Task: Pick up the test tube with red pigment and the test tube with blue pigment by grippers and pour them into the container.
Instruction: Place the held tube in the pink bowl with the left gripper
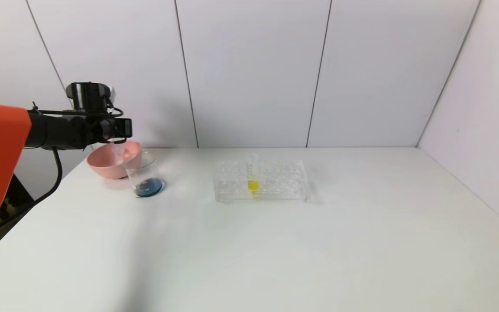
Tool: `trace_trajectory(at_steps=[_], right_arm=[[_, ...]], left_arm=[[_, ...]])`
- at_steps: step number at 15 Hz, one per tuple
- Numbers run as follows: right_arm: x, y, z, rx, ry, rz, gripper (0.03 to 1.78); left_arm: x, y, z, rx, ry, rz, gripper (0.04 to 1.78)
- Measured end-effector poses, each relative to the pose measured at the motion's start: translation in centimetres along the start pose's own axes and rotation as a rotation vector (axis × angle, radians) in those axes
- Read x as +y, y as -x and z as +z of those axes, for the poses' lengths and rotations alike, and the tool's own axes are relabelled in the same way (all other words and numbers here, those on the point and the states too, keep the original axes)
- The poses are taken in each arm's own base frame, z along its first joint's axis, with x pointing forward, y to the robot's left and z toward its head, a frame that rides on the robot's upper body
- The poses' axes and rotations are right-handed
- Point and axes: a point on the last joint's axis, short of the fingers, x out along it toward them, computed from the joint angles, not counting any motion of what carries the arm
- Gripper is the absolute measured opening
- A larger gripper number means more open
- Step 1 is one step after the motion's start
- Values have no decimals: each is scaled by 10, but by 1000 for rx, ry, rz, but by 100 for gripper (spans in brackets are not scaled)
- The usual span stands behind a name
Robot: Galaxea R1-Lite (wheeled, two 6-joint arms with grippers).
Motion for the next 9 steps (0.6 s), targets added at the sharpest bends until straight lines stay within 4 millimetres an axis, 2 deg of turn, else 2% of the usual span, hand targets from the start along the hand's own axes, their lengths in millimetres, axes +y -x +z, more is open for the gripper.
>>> trace_trajectory(at_steps=[3,5,7,9], right_arm=[[0,0,0,0,0,0,177],[0,0,0,0,0,0,177],[0,0,0,0,0,0,177],[0,0,0,0,0,0,177]], left_arm=[[0,-2,-5,16,-3,1,48],[-1,-2,-7,20,-3,-2,60],[0,-1,-6,18,-2,-2,83],[0,1,-3,12,0,-3,118]])
